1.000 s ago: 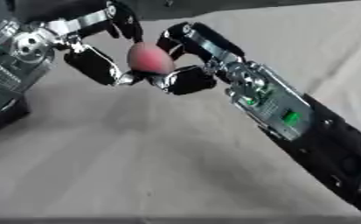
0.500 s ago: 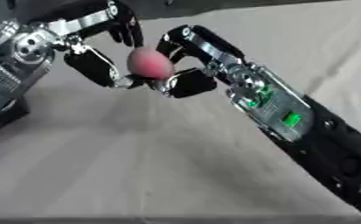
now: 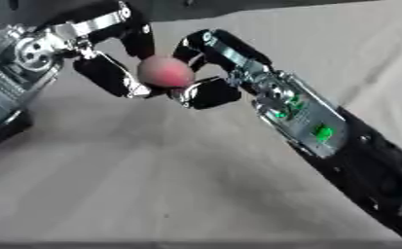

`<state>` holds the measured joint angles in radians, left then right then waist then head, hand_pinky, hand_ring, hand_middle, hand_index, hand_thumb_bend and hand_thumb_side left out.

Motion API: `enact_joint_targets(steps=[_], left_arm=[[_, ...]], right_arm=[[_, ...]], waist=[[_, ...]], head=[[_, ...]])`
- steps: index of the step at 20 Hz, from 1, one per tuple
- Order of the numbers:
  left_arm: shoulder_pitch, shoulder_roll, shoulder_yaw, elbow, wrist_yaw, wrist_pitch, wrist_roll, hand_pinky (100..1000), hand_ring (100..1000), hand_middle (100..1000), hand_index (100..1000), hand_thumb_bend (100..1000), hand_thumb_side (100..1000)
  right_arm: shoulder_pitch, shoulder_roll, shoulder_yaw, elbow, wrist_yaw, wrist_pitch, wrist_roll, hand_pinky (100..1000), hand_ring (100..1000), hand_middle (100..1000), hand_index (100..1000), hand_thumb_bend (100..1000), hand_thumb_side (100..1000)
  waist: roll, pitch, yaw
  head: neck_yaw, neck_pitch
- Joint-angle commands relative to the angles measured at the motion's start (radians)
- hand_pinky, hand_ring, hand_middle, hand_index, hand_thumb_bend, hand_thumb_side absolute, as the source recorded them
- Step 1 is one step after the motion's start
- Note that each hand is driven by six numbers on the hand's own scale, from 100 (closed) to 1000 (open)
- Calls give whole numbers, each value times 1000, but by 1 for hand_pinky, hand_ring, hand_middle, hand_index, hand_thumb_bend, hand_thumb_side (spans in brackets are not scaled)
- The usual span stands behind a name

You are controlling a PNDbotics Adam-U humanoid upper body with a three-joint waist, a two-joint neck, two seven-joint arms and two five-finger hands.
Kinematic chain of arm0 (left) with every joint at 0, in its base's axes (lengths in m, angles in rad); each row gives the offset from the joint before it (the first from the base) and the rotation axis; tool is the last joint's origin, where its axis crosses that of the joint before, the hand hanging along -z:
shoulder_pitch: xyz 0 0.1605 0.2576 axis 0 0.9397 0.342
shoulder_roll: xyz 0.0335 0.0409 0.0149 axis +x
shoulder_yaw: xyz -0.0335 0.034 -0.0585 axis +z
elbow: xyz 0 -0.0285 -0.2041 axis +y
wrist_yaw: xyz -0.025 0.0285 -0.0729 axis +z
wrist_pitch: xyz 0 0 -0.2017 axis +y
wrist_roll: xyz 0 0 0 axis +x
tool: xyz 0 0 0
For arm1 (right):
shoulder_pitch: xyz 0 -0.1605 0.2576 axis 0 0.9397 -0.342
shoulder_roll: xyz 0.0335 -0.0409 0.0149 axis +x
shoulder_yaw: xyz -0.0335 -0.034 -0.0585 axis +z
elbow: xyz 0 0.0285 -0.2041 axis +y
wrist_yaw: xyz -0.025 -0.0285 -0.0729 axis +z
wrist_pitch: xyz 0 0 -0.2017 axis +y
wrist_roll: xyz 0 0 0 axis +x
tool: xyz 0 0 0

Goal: Pick up the objects with one hand, pass them to the other hand, and then place them into the box on the other side of the table.

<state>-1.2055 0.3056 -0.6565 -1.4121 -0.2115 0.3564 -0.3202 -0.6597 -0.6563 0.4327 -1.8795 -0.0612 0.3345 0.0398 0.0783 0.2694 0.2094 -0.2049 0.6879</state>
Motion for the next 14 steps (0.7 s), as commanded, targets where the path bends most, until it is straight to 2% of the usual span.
enact_joint_targets(steps=[1, 8, 14], left_arm=[[-24, -15, 10, -11, 22, 15, 15, 591, 516, 485, 355, 489, 100], [-22, -21, 11, 5, 29, 44, 30, 531, 472, 440, 353, 484, 100], [-20, -21, 11, 6, 44, 35, 26, 518, 454, 417, 329, 452, 100]], right_arm=[[-14, 1, -2, -8, -7, -2, 2, 707, 738, 461, 548, 501, 100], [-12, 2, -4, -10, -13, -11, 8, 715, 752, 484, 576, 555, 100], [-12, 4, -3, -5, -15, -17, 27, 721, 766, 503, 611, 582, 100]], waist=[[8, -2, -1], [8, -2, -3], [9, -2, -5]], head=[[3, -10], [4, -12], [5, -11]])
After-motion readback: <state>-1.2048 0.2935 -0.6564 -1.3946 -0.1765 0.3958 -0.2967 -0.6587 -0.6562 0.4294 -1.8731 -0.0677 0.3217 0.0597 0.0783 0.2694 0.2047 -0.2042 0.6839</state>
